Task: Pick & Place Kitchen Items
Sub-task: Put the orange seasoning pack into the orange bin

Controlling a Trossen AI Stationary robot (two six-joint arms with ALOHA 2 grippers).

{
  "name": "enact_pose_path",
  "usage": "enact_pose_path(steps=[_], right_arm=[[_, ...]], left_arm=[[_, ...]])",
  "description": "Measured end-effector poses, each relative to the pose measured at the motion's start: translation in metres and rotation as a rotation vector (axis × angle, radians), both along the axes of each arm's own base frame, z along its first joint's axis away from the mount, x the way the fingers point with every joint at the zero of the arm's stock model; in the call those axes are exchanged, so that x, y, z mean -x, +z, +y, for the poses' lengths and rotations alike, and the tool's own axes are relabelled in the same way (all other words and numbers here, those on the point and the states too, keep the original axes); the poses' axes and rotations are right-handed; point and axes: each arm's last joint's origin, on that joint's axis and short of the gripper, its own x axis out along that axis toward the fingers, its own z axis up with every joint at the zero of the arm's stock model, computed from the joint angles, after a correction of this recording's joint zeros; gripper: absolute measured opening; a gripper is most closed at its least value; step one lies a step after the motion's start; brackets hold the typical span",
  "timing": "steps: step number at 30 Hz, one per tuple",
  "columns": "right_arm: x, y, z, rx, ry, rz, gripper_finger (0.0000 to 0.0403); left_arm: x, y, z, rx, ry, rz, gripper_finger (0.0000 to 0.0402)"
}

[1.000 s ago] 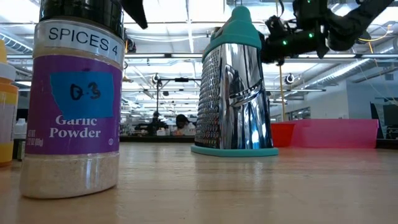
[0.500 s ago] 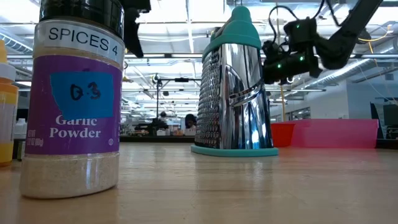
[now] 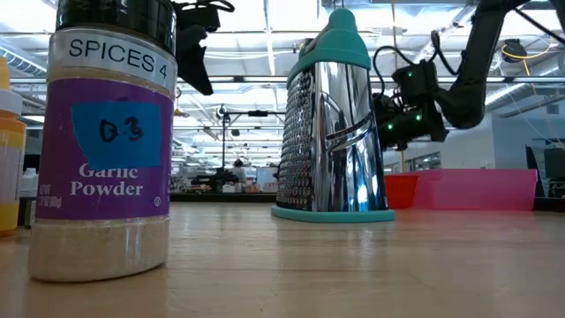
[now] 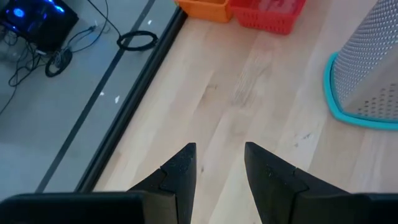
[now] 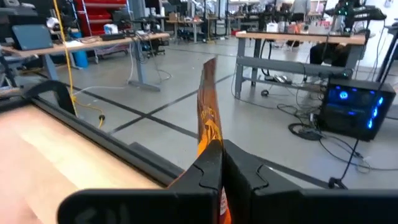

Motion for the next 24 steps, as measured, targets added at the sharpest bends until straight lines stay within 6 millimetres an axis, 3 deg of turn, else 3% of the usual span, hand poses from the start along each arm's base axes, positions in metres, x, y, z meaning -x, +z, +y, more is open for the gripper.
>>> enact_pose_path(steps=[12, 24], right_arm=[[-0.002, -0.017, -0.003, -0.004, -0.045, 0.006, 0.0000], [-0.003, -0.021, -0.001, -0.031, -0.054, 0.027, 0.0000]], left_arm=[[-0.001, 0.001, 0.000, 0.004, -0.013, -0.018, 0.0136], [-0.002, 0.001, -0.002, 0.005, -0.021, -0.018, 0.0136]])
